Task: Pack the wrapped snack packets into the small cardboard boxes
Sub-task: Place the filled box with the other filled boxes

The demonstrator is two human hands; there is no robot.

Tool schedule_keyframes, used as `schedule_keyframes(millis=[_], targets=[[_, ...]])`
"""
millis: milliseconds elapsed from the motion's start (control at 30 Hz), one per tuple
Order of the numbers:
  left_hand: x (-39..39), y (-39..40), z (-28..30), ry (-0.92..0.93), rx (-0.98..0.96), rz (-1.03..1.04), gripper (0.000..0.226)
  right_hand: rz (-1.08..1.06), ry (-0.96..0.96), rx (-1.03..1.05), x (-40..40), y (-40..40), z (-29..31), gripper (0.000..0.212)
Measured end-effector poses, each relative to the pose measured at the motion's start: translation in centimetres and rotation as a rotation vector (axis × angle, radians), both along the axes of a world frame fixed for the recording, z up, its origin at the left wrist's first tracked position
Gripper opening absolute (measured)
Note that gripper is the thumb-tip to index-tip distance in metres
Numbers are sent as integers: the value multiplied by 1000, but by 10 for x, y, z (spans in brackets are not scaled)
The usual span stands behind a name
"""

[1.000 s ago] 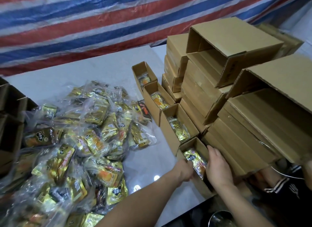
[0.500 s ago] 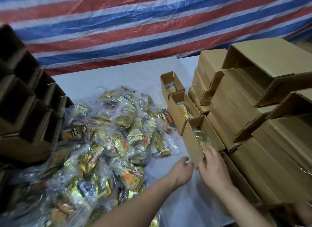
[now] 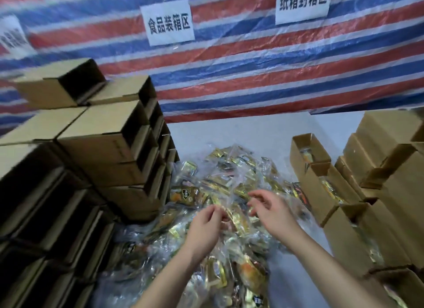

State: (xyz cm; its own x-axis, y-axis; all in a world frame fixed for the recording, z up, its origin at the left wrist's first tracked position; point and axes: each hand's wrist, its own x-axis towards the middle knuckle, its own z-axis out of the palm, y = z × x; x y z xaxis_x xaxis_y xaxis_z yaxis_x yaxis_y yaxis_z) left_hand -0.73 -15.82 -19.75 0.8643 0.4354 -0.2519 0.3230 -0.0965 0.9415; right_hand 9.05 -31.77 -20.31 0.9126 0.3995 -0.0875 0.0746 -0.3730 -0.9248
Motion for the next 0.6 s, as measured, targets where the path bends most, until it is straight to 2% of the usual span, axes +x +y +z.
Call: schedule_keyframes(millis=[233, 400, 600], targets=[[-24, 67, 53, -137, 307, 78, 26, 125, -48, -10, -15, 65, 28, 17], [-1, 130, 139, -345, 868, 166, 21, 202, -200, 17, 5, 119, 82, 20], [36, 199, 191, -201, 1056, 213, 36, 213, -357, 72, 36, 166, 134, 20]])
